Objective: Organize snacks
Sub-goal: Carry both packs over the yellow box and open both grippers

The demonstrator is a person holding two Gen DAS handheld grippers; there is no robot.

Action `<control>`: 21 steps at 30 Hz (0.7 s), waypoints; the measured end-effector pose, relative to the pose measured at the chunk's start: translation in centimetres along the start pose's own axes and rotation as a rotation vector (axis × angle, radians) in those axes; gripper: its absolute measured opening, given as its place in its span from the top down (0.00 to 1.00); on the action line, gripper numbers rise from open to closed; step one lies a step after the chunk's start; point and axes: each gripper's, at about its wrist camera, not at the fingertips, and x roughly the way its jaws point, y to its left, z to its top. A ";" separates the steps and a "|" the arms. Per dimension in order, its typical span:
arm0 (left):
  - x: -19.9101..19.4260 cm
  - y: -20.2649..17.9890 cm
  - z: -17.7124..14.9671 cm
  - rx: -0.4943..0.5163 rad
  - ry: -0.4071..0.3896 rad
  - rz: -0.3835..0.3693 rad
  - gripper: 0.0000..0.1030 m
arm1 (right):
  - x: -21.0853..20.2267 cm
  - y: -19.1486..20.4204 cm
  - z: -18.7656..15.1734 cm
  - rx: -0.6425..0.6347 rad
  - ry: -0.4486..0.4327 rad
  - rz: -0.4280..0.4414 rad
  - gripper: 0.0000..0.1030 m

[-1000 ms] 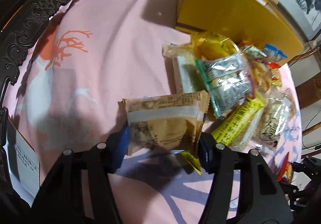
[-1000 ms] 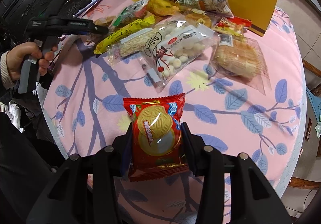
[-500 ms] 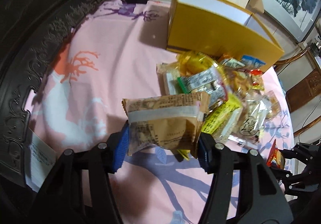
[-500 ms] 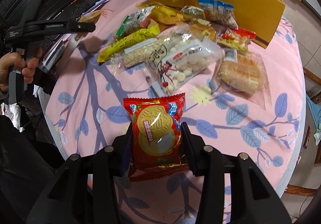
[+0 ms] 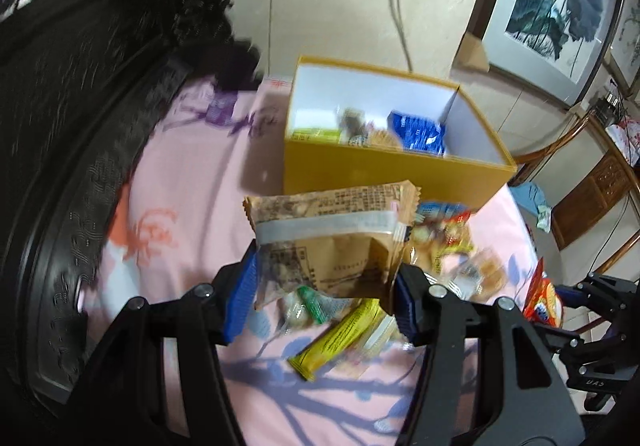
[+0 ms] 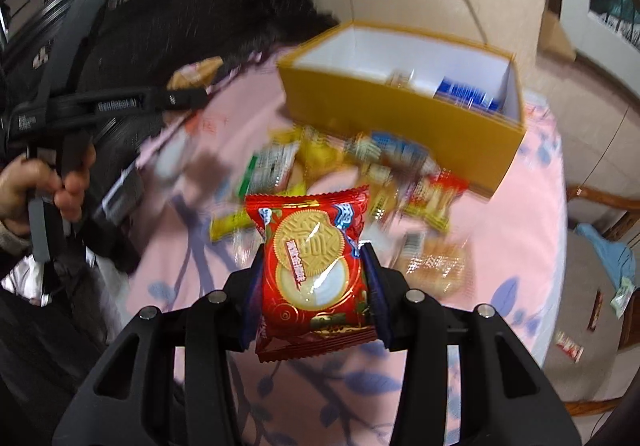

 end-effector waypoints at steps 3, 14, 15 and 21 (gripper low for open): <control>-0.1 -1.1 1.9 0.004 -0.029 -0.006 0.43 | -1.0 -1.0 2.2 0.011 -0.053 -0.018 0.56; 2.0 -5.3 10.5 0.050 -0.121 -0.028 0.43 | -2.1 -6.9 10.9 0.089 -0.213 -0.115 0.56; 2.3 -5.5 11.1 0.054 -0.122 -0.029 0.43 | -1.9 -7.5 11.7 0.095 -0.223 -0.120 0.56; 5.6 -6.3 14.8 0.060 -0.117 -0.032 0.43 | -0.5 -9.5 15.4 0.101 -0.249 -0.130 0.56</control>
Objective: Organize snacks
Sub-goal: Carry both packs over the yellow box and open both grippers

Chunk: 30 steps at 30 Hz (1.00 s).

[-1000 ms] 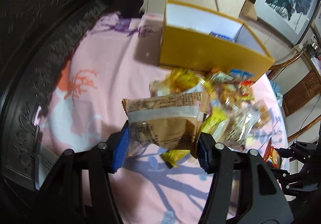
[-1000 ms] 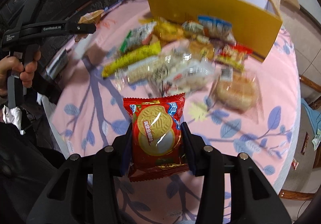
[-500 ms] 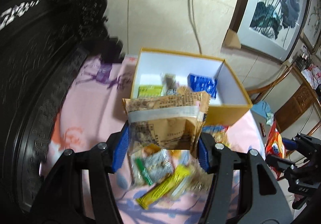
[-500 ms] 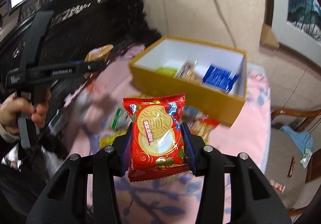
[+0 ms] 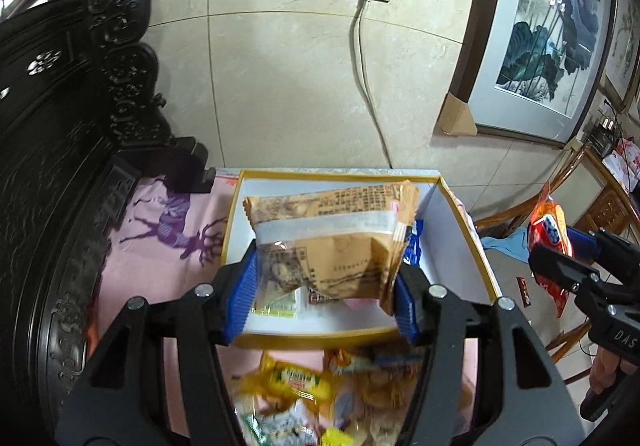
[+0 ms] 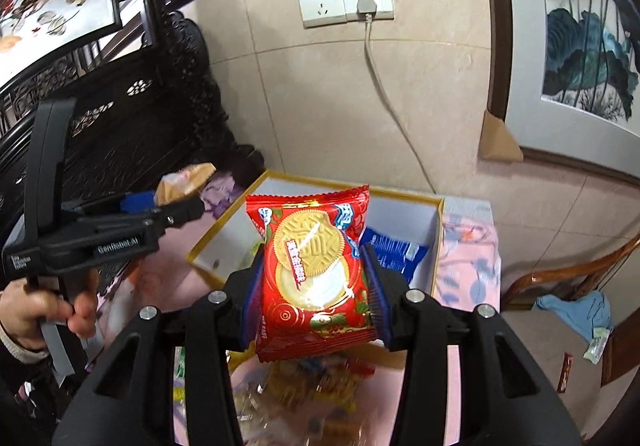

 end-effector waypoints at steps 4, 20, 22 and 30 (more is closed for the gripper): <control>2.7 0.1 1.7 0.000 0.009 0.002 0.43 | 2.4 -0.8 1.7 0.000 0.004 0.000 0.56; 8.3 2.5 3.8 -0.068 0.034 0.088 0.08 | 8.7 -4.0 3.2 0.111 0.021 -0.082 0.18; 8.1 2.9 3.6 -0.081 0.035 0.092 0.08 | 8.8 -4.0 2.9 0.110 0.034 -0.088 0.18; 5.7 2.6 2.7 -0.076 0.029 0.098 0.08 | 6.6 -3.6 1.9 0.102 0.032 -0.096 0.18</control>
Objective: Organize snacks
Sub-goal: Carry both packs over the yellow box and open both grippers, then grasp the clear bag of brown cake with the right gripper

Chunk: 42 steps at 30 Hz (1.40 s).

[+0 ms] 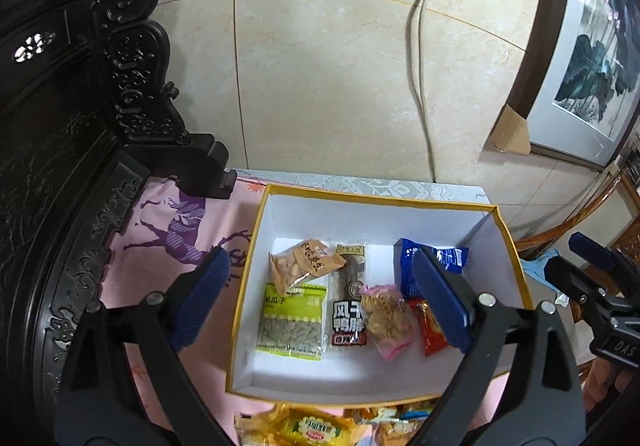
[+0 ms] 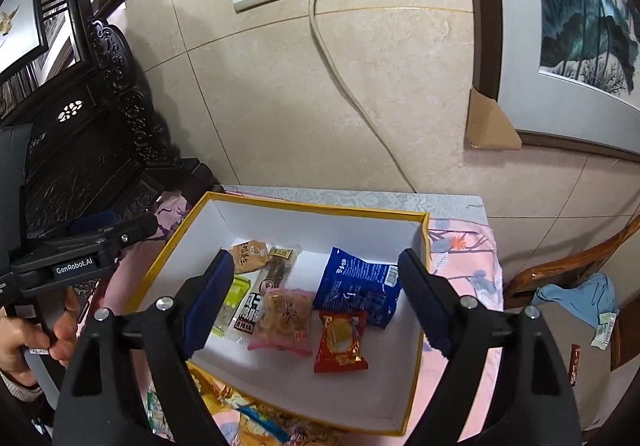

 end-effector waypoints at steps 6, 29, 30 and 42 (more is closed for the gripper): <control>-2.6 0.0 -2.4 0.028 0.004 0.014 0.04 | -2.5 -0.3 -3.0 -0.009 0.022 -0.015 0.09; -10.0 6.2 -19.3 -0.055 0.181 0.121 0.04 | 0.9 -0.1 -22.5 -0.077 0.411 -0.097 0.05; -10.3 6.8 -19.4 -0.069 0.179 0.137 0.04 | 1.5 0.1 -22.6 -0.090 0.422 -0.092 0.05; -9.3 8.5 -20.9 -0.064 0.231 0.172 0.04 | 1.3 -0.7 -22.7 0.040 0.427 0.056 0.43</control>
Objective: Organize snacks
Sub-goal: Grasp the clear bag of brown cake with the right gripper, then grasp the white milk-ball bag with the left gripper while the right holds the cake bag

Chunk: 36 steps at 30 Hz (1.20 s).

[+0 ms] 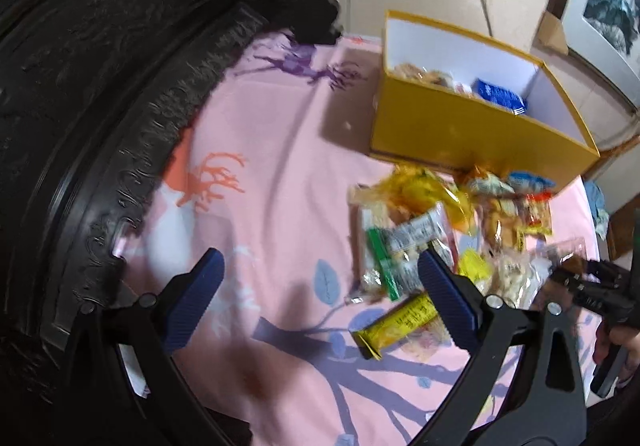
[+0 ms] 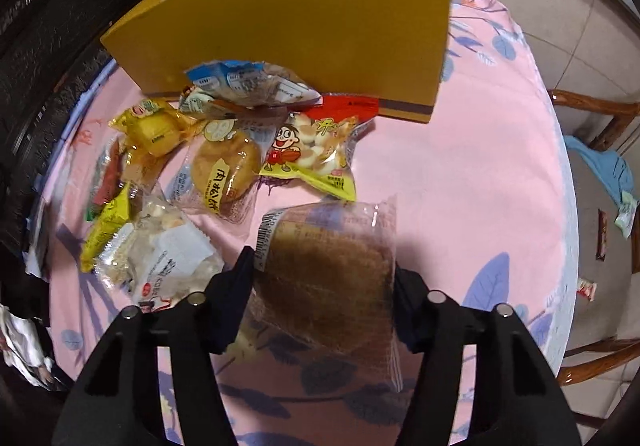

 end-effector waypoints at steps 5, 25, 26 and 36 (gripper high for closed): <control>0.7 -4.0 -1.6 0.107 0.037 -0.135 0.04 | -2.4 -1.4 -0.8 0.093 -0.043 0.032 0.52; 1.7 -12.5 -4.5 0.359 0.113 -0.294 0.04 | -0.3 -1.1 -2.0 0.103 0.065 0.156 0.54; 1.9 -12.9 -4.6 0.370 0.117 -0.307 0.04 | -0.7 -1.3 -2.0 0.106 0.056 0.166 0.57; 5.1 -17.6 -5.6 0.432 0.213 -0.395 0.18 | -4.4 -4.3 -2.8 0.214 -0.038 0.177 0.68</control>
